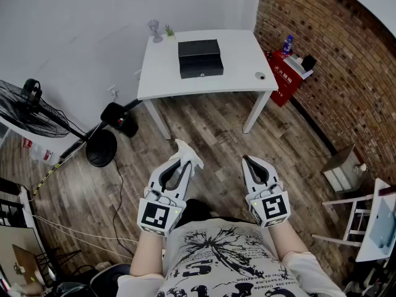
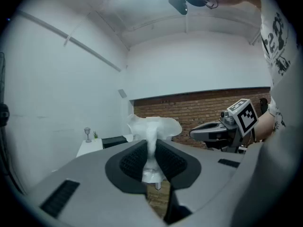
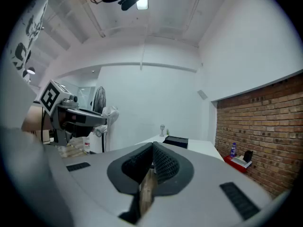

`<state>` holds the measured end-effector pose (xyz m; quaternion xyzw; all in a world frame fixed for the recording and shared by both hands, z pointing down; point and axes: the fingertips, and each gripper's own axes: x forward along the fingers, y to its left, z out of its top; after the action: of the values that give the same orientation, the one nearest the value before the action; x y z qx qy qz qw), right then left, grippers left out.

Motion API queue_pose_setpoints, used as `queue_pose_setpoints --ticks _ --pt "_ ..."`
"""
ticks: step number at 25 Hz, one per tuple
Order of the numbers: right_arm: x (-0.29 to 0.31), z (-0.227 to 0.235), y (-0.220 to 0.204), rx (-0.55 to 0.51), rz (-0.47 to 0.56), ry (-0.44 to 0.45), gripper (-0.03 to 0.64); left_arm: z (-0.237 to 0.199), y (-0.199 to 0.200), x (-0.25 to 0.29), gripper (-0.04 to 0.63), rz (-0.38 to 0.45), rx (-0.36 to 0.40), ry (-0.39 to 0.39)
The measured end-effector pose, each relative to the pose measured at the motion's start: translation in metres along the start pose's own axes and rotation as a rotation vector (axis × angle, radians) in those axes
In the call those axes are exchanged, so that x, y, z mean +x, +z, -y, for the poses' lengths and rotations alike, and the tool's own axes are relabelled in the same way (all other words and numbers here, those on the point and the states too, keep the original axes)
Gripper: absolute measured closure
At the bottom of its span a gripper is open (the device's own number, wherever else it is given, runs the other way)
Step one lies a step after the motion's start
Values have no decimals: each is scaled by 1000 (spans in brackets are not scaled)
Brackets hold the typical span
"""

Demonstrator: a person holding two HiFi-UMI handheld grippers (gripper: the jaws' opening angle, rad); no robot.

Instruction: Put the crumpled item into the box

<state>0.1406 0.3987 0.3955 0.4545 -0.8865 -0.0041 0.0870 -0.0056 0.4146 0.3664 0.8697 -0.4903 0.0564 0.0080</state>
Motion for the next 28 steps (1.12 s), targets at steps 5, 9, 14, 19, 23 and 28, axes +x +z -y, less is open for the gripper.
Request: queue_pose_setpoints --ticks 5,9,14,19,23,28 --pt "5 4 -2 16 -1 -10 604 -8 -6 3 526 -42 8 10" --pt "5 9 -5 26 -8 -16 604 -8 -11 7 525 -64 0 4" --pt "12 22 -8 51 -9 -19 603 -10 -12 24 526 -71 -23 -13" --pt "29 42 -19 96 -40 -29 603 -19 -21 46 525 -93 -43 -16" --pt "60 53 -25 107 -64 -34 603 -45 -32 64 525 -104 -65 -6" --pt "128 69 -28 125 -91 -41 602 -103 -39 106 525 -110 -75 -5"
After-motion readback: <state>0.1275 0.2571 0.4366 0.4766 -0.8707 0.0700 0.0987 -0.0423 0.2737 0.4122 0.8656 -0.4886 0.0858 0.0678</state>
